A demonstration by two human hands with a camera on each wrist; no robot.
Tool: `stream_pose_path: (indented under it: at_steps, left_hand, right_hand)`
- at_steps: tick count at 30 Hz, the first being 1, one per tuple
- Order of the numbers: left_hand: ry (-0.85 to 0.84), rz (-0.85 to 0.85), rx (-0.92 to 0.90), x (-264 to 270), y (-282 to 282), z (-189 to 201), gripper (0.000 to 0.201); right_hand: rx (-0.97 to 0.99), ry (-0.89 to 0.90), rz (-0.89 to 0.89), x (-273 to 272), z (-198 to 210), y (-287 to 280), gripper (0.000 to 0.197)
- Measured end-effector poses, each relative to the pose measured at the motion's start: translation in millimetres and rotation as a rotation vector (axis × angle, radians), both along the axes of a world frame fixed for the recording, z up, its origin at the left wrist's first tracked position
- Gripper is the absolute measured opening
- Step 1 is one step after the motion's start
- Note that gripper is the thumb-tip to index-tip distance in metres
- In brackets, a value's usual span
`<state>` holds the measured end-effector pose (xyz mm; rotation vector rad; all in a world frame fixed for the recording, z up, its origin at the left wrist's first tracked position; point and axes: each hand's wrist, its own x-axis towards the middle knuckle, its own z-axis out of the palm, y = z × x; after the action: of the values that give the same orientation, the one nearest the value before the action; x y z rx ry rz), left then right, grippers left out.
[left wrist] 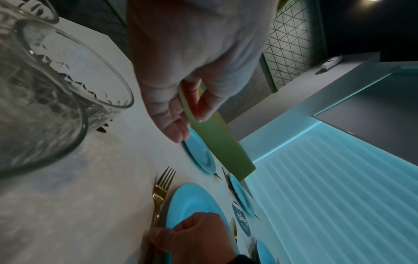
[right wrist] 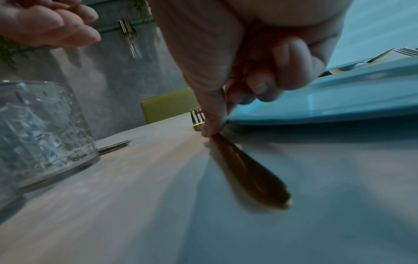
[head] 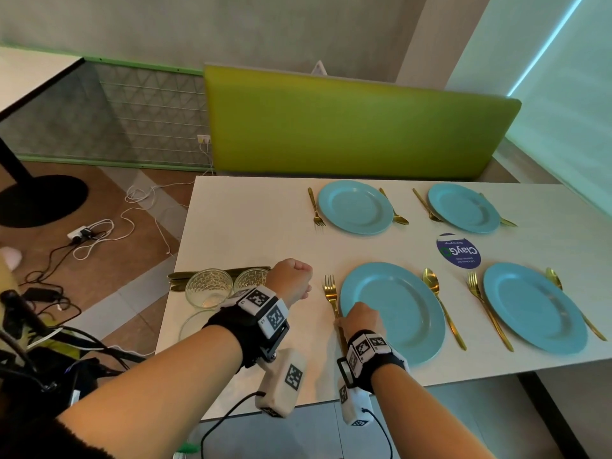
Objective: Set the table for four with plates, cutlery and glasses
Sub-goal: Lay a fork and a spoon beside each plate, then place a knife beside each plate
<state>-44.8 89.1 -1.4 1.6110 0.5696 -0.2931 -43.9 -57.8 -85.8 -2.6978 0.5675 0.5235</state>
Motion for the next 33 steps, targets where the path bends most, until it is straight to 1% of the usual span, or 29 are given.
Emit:
stream_pose_path:
  at_steps: [5,9,11,15,17,18,20,22,24,26,28,30,33]
  left_hand:
    - [-0.008,-0.005,0.01,1.1,-1.6,-1.4,0.009]
    - [-0.018,-0.005,0.035,7.5,-2.3,7.0,0.01]
    - [-0.033,-0.022,0.057,14.6,0.8,16.9,0.009]
    - [-0.107,-0.061,0.109,42.3,17.6,50.4,0.012]
    - [-0.14,-0.058,0.151,56.8,32.6,70.5,0.008]
    - [-0.161,-0.063,0.197,62.8,41.7,79.4,0.007]
    - [-0.188,-0.105,0.354,74.5,62.8,92.6,0.013]
    - [-0.17,-0.197,0.613,80.7,85.9,100.0,0.014]
    - [-0.101,-0.343,0.931,82.7,108.4,99.4,0.014]
    - [0.015,-0.483,1.127,83.4,131.2,88.6,0.019]
    - [0.125,-0.621,1.242,83.4,157.1,67.8,0.031]
    - [0.19,-0.741,1.304,82.3,180.9,45.3,0.036]
    - [0.249,-0.86,1.272,78.9,205.2,10.6,0.043]
  right_hand:
    - [0.009,0.002,0.007,-2.8,1.6,-0.6,0.03]
    - [0.05,-0.01,0.015,-0.9,6.3,-4.8,0.031]
    - [0.086,-0.025,0.038,4.1,9.0,-9.5,0.028]
    - [0.159,-0.064,0.126,20.7,22.6,-23.5,0.041]
    - [0.177,-0.078,0.188,29.1,32.7,-30.7,0.036]
    - [0.193,-0.08,0.215,32.0,38.1,-33.5,0.032]
    - [0.227,-0.082,0.269,38.2,48.5,-36.9,0.026]
    - [0.24,-0.088,0.332,45.3,56.0,-38.7,0.023]
    - [0.246,-0.09,0.361,50.2,61.1,-38.2,0.023]
    - [0.249,-0.079,0.362,52.5,64.1,-36.3,0.023]
    - [0.235,-0.072,0.367,52.5,65.7,-33.1,0.023]
    - [0.236,-0.077,0.345,51.6,65.8,-30.0,0.021]
    - [0.199,-0.064,0.304,45.3,65.2,-23.4,0.025]
